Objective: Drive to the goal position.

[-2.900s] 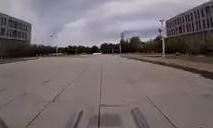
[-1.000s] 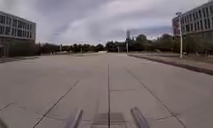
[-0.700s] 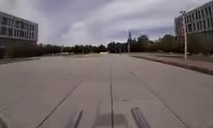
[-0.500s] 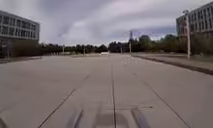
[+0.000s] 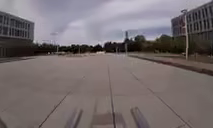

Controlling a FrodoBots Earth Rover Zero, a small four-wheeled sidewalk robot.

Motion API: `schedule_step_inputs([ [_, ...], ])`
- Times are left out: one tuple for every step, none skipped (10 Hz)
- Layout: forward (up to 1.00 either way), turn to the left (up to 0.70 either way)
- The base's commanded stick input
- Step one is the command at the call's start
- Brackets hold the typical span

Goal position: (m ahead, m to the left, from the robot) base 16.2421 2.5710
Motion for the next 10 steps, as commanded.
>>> schedule_step_inputs([
  [1.00,-0.27],
  [1.00,-0.25],
  [1.00,0.00],
  [1.00,0.00],
  [1.00,0.00],
  [1.00,0.00],
  [1.00,0.00],
  [1.00,-0.18],
  [1.00,-0.27],
  [1.00,-0.15],
])
